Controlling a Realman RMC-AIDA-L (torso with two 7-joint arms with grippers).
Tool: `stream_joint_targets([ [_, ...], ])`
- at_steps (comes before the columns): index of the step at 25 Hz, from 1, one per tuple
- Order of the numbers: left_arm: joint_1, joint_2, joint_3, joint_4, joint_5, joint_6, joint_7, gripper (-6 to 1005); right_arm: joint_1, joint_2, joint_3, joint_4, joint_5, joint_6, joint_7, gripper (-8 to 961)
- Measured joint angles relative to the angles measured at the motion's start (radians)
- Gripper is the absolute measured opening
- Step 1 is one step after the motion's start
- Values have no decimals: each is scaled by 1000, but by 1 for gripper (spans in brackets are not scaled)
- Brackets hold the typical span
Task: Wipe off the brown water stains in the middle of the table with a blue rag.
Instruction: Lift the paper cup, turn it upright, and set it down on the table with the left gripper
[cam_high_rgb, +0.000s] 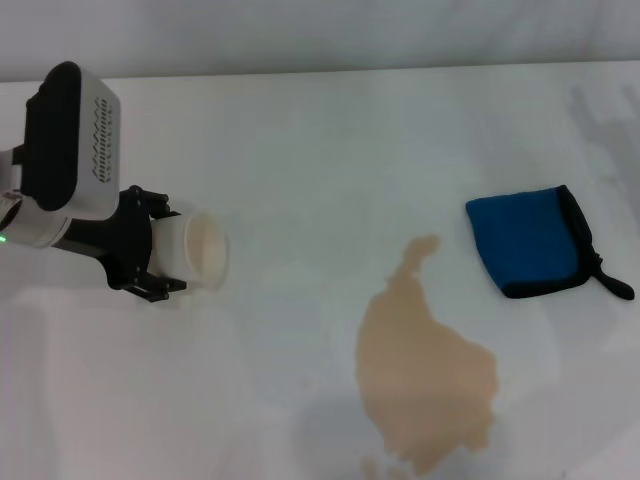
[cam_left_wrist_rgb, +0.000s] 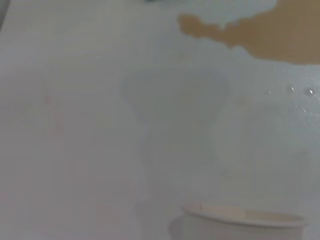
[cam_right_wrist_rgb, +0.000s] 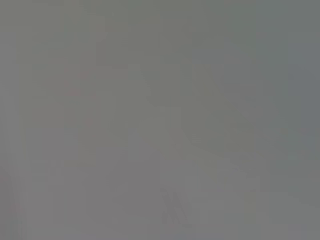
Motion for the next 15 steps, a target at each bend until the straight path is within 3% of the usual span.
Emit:
stream_joint_targets([
  [15,85,1,-2,0,-242,119,-52,826,8,-3,0,-8,1,30,-3,868],
])
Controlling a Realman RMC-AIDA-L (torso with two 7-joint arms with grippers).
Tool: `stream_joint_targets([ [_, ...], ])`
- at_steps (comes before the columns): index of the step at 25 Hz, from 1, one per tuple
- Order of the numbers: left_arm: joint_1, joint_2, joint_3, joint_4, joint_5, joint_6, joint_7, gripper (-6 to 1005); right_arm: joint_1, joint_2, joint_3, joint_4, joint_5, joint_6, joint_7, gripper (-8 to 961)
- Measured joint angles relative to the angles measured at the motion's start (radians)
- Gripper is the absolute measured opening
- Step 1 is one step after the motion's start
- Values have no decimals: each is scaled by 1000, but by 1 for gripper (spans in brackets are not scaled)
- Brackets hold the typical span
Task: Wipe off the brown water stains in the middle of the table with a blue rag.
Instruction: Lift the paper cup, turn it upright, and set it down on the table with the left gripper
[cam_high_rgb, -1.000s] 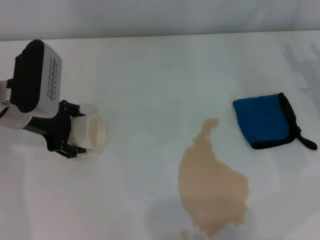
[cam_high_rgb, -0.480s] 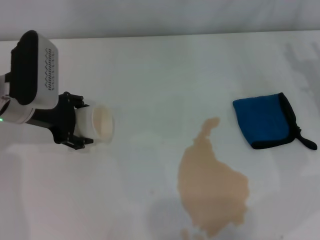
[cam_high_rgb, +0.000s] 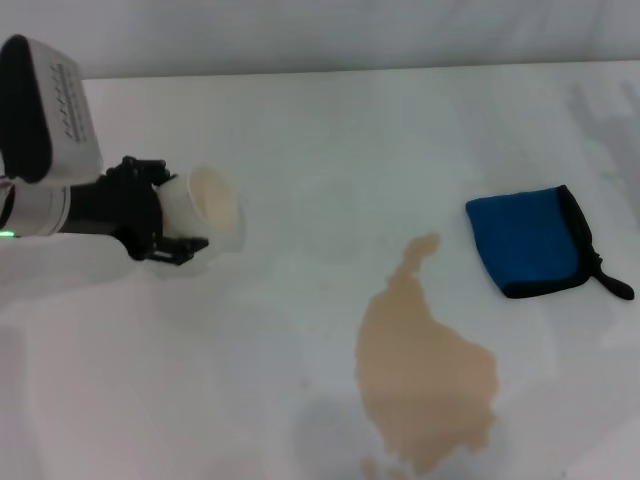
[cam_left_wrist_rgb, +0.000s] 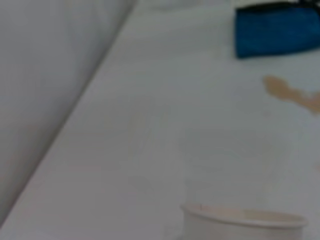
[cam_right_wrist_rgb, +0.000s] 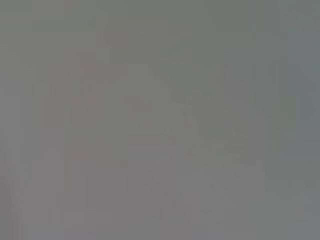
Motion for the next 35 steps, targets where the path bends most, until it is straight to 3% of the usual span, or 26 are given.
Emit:
stream_joint_targets([
  [8,76,-4,-1,-26,-230,102,6,825,2,-1,0,-2,0,2,-2,868],
  [18,94,-6,0,-185,-514,205,94,825,2,-12,0,-5,0,3,-4,867],
  [26,101,-9,5,-357,-889,219,331,823,2,-13,0,-24,0,7,-7,867],
  [35,99,-15,7,-531,-1194,215,556,821,-1,-12,2,-28,0,8,-7,867],
])
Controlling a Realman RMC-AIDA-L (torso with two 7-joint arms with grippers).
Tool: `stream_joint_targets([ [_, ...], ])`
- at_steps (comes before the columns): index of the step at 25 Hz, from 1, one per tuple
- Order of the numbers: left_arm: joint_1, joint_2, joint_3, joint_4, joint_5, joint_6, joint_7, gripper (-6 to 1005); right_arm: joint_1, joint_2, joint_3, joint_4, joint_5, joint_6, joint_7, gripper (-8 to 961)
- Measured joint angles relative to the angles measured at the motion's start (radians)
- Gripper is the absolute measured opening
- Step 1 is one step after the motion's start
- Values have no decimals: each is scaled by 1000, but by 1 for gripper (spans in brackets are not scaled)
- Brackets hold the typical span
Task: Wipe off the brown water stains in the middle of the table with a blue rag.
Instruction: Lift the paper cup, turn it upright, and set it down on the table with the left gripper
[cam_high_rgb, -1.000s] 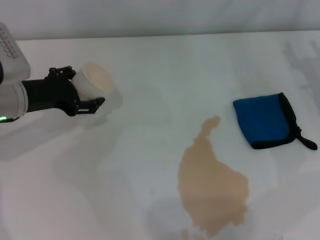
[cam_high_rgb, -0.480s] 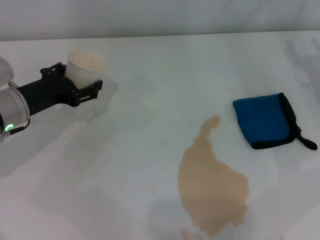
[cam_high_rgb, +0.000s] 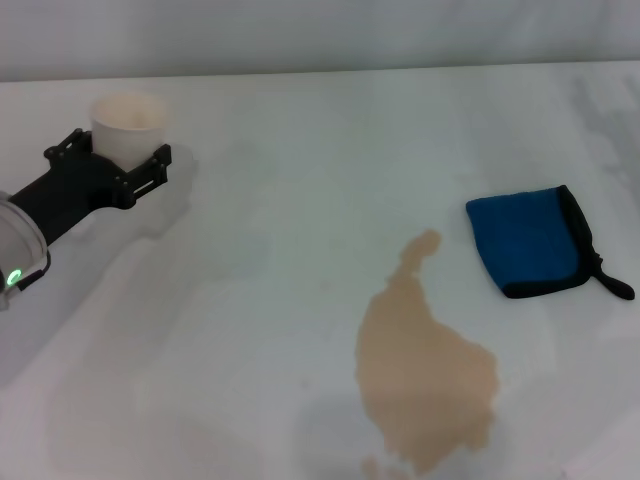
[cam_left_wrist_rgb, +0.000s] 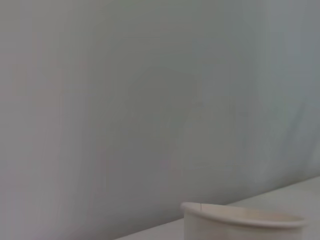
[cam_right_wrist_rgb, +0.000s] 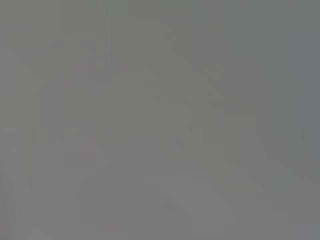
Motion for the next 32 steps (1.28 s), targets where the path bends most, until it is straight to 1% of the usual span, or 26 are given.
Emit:
stream_joint_targets([
  [3,-7,-2,0,-42,-46,-6,35,821,1,1,8,-1,0,0,4,867],
  [11,-10,-6,0,-94,-135,-6,64,820,3,4,10,-5,0,-7,7,867],
  [23,-14,-9,0,-134,-143,6,68,819,3,8,10,-11,0,-2,8,867],
  [32,-22,-9,0,-151,-144,52,69,821,4,9,10,-11,0,-5,8,867],
])
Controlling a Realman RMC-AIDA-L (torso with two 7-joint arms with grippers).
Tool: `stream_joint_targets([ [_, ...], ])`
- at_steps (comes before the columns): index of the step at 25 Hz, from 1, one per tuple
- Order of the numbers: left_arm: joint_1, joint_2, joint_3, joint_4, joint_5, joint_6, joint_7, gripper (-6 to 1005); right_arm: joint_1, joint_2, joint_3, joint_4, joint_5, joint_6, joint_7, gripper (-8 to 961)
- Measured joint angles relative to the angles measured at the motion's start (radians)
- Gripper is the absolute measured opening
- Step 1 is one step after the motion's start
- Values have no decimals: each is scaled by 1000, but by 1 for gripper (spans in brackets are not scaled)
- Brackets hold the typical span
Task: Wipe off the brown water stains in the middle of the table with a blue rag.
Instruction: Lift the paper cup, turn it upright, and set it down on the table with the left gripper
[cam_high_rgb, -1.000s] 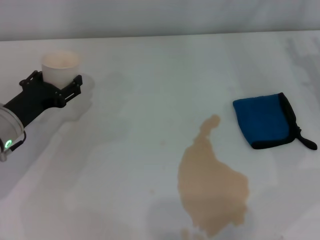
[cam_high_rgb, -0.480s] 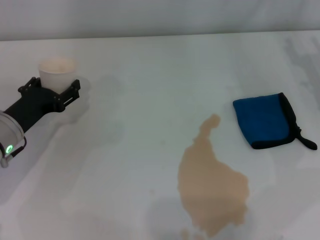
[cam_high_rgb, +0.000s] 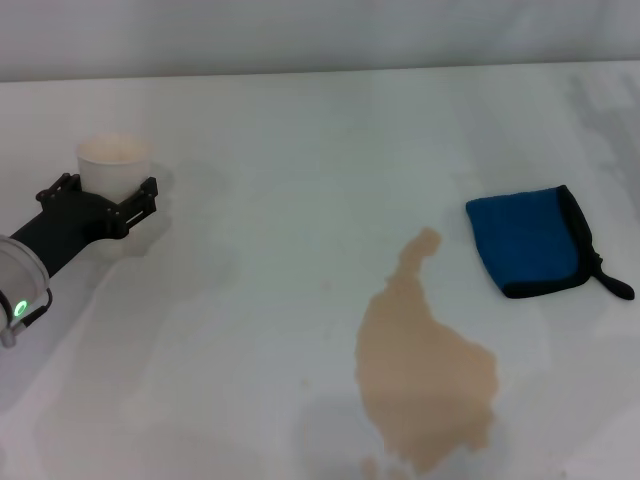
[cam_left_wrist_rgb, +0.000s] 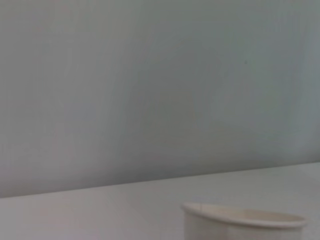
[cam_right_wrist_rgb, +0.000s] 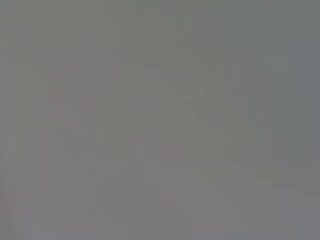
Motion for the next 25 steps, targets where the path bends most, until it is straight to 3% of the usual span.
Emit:
stream_joint_targets([
  [25,-14,-8,3,-46,9,-1,1,819,4,1,-2,0,0,3,1,867],
])
